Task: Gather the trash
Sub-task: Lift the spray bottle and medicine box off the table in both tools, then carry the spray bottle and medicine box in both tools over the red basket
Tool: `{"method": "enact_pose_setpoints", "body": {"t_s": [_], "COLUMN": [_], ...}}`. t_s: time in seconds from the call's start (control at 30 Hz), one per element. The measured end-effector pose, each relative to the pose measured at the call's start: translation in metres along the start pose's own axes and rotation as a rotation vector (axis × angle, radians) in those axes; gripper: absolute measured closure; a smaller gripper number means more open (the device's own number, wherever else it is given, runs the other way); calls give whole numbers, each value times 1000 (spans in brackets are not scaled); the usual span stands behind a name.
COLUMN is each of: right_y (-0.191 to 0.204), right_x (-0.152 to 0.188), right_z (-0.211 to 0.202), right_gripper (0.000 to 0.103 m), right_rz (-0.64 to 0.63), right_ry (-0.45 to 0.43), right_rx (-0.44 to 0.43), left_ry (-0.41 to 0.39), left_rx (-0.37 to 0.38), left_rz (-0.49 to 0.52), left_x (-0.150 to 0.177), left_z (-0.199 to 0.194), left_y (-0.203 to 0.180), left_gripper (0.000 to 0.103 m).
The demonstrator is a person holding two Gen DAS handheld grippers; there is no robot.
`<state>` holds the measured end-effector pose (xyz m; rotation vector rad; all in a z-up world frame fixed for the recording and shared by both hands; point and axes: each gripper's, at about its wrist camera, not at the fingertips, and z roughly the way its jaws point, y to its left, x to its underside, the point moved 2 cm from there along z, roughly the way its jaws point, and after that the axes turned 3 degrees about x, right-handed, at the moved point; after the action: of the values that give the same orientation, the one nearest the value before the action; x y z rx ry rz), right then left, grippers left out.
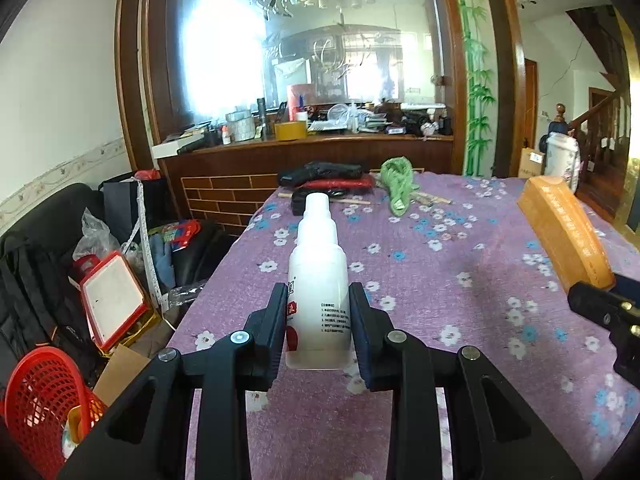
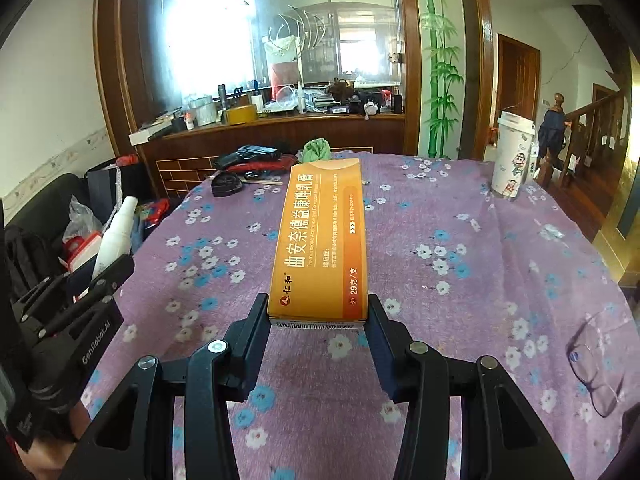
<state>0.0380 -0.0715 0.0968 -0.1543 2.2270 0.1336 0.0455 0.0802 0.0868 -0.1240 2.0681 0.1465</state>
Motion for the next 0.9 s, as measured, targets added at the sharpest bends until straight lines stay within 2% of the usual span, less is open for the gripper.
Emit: {"method": "enact_pose_setpoints", "body": {"t_s": [0.17,0.4,0.67,0.9], "right_y": [5,35,93,148], "right_x": [14,33,37,46], "right_z": [-24,-36,-47,-50], "right_gripper": [53,53,53,53], "right_rz": [17,-25,-127,-216], "right_ry": [-4,17,18,34], "right_rx": [-38,-94,-169,-237], "left_ry": [1,14,-9,3], "left_rx": [7,-36,-106,-181], "left_rz": [0,-29,-100,-174], "left_x": [9,31,41,57], "left_z": [-31,-68,-108,-130], "left_y": [5,35,93,150], "left_gripper": [74,74,74,74]}}
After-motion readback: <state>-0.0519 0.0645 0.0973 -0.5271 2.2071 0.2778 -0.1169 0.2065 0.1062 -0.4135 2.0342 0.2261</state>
